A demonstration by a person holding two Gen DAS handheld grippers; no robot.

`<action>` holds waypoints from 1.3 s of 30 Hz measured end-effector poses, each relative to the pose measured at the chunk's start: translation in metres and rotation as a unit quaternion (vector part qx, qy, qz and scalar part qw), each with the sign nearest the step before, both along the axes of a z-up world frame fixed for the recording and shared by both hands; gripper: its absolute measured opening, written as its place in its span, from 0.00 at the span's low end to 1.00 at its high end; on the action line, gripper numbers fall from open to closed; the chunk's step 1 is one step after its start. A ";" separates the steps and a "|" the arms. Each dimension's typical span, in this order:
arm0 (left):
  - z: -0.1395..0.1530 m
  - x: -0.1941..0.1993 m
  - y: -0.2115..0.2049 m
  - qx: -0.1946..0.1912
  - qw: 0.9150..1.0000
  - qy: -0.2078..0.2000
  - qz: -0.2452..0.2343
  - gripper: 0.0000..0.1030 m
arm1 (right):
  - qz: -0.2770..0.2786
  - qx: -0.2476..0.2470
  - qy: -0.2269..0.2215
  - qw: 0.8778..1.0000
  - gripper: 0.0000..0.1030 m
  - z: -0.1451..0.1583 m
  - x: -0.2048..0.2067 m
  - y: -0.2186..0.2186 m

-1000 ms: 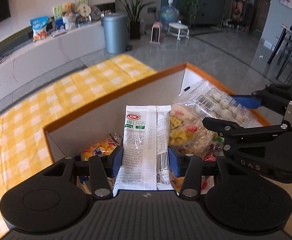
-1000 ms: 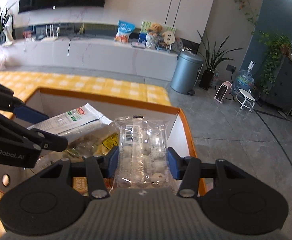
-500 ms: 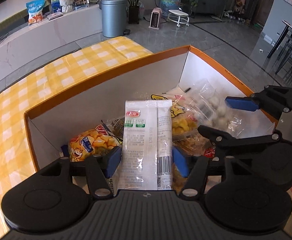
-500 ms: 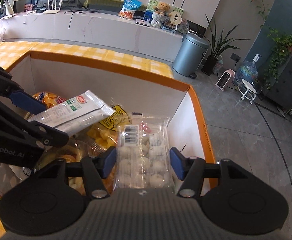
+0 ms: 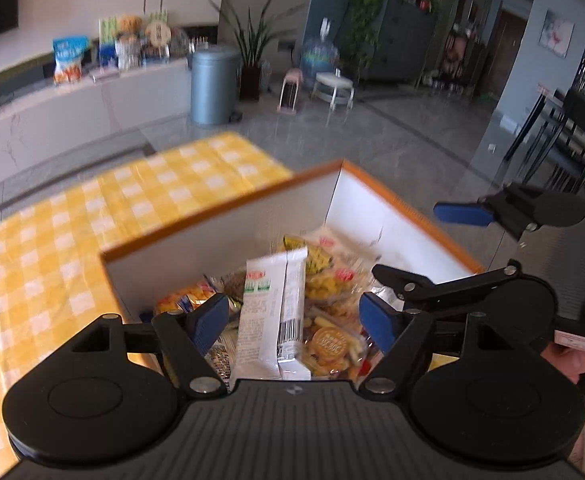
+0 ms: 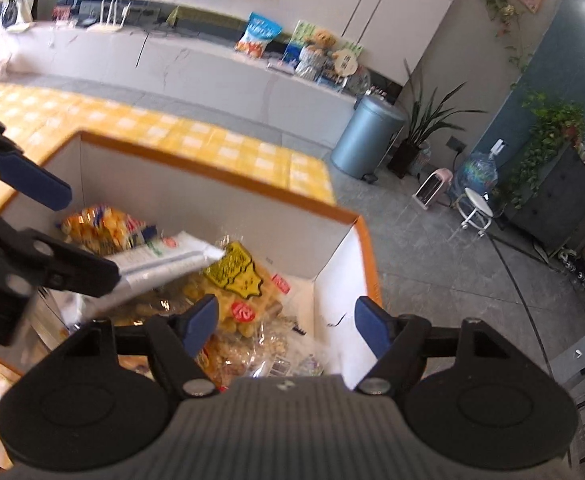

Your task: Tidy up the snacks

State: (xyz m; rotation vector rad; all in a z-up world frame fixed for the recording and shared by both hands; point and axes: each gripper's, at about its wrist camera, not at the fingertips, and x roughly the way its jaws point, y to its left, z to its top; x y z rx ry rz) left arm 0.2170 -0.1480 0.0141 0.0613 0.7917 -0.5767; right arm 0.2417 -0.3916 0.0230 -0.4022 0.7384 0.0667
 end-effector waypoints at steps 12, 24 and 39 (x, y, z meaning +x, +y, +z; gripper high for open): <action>0.060 -0.095 0.058 -0.039 0.979 -0.196 0.050 0.90 | -0.008 0.086 -0.121 0.989 0.77 0.071 -0.079 0.033; 0.045 -0.163 0.081 0.030 0.956 -0.261 0.133 0.96 | -0.014 0.150 -0.160 0.976 0.91 0.085 -0.154 0.073; -0.006 -0.168 0.107 0.040 0.947 -0.167 0.272 0.96 | -0.072 0.163 -0.108 0.978 0.91 0.019 -0.206 0.104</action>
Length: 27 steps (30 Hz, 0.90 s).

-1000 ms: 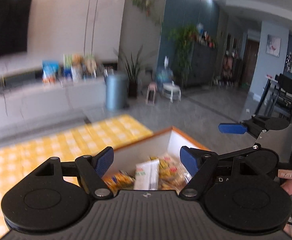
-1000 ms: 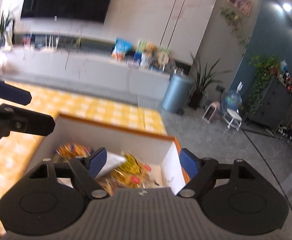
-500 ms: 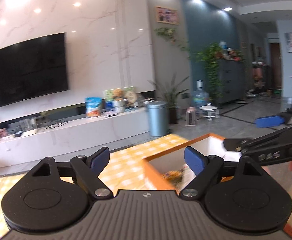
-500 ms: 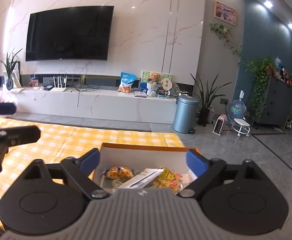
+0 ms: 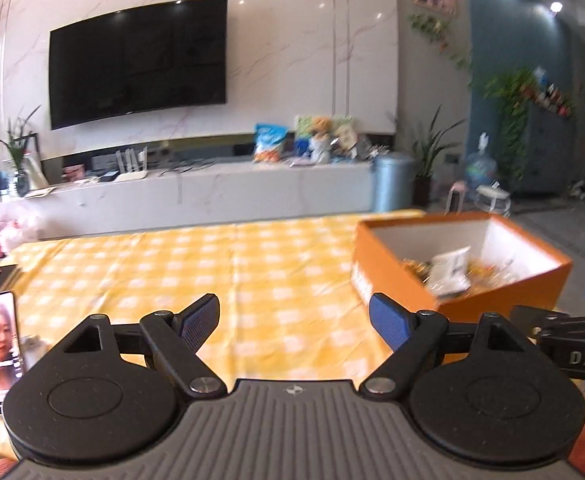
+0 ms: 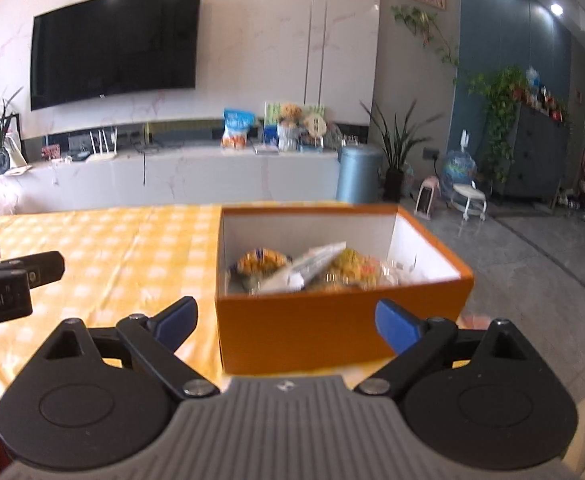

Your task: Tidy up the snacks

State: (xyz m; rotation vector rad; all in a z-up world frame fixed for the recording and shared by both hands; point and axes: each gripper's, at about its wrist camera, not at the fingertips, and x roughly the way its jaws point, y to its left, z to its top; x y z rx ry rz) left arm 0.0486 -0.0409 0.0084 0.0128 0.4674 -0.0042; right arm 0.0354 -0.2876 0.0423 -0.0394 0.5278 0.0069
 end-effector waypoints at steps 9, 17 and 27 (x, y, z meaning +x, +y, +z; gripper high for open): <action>-0.006 0.004 0.002 0.005 1.000 0.025 -0.014 0.96 | -0.019 0.006 0.056 0.998 0.91 -0.015 0.011 -0.004; -0.007 0.011 -0.015 0.014 0.998 0.041 -0.044 0.96 | -0.037 0.002 0.055 0.998 0.91 -0.002 0.018 -0.012; -0.008 0.010 -0.017 0.013 0.998 0.050 -0.046 0.96 | -0.036 0.002 0.060 0.998 0.91 -0.003 0.017 -0.011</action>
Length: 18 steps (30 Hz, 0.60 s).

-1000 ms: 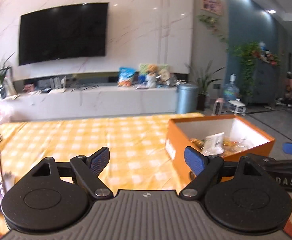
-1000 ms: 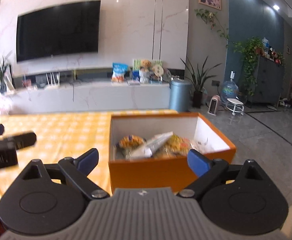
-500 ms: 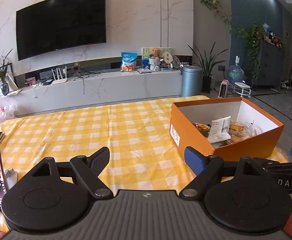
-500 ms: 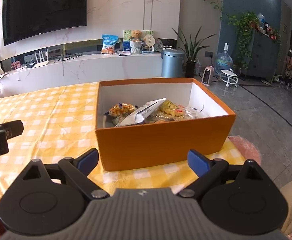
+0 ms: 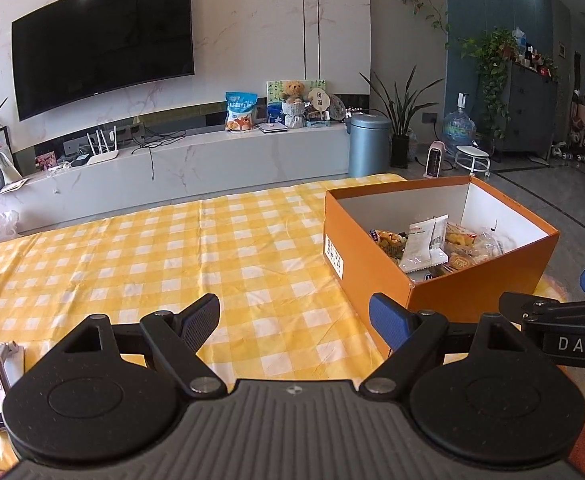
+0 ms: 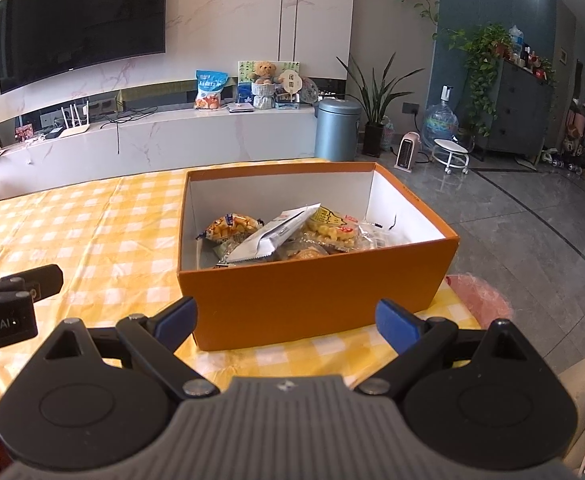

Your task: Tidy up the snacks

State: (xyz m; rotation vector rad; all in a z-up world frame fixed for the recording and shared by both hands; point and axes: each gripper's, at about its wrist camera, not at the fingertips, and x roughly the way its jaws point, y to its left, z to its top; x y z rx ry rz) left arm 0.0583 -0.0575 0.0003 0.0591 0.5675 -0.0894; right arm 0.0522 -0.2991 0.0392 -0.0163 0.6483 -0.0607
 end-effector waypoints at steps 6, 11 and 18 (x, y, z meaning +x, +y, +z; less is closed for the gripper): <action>0.000 0.000 0.000 0.001 1.000 0.000 0.001 0.96 | 0.004 0.002 0.000 1.000 0.91 0.001 0.000 -0.001; 0.000 -0.001 -0.001 -0.001 1.000 0.002 0.000 0.96 | 0.005 0.000 0.000 1.000 0.91 0.001 -0.001 0.000; 0.000 -0.002 -0.001 -0.002 1.000 0.002 0.000 0.96 | 0.009 -0.003 0.001 1.000 0.91 -0.001 0.000 0.002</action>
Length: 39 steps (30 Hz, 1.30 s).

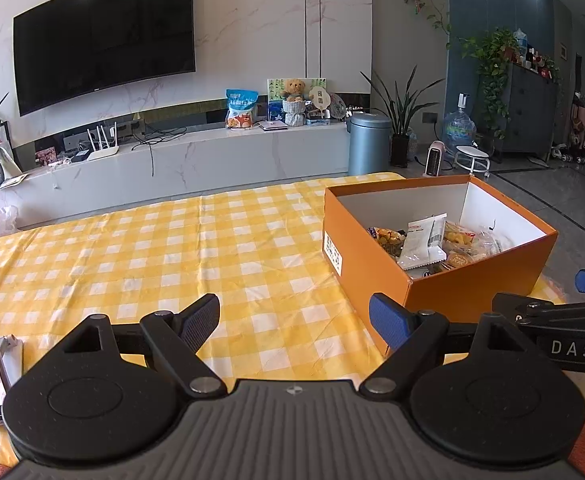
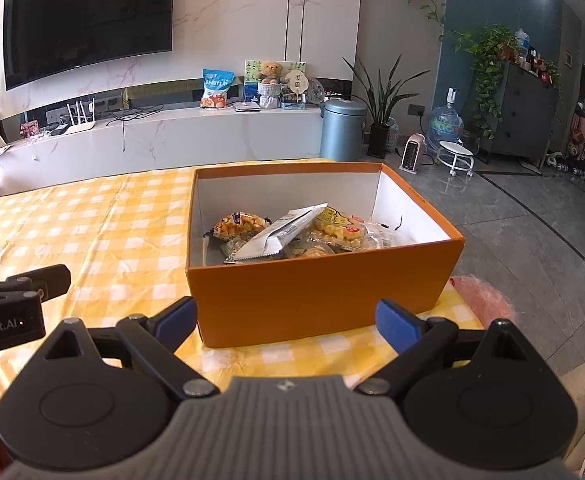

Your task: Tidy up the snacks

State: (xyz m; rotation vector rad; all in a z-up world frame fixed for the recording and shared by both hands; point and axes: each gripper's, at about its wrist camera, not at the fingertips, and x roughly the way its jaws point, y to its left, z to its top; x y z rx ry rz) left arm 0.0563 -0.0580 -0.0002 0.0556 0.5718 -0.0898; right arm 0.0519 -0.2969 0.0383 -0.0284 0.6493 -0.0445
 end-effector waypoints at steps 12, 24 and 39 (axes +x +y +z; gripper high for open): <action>-0.004 -0.004 -0.001 -0.003 1.000 0.005 0.002 0.96 | 0.000 0.000 0.001 1.000 0.91 -0.001 0.000 0.001; -0.005 -0.006 -0.002 -0.010 1.000 0.011 0.003 0.96 | 0.002 0.001 0.000 1.000 0.91 -0.003 -0.002 0.002; -0.004 -0.007 -0.002 -0.014 1.000 0.014 0.007 0.96 | 0.005 0.004 0.005 1.000 0.91 -0.006 -0.003 0.004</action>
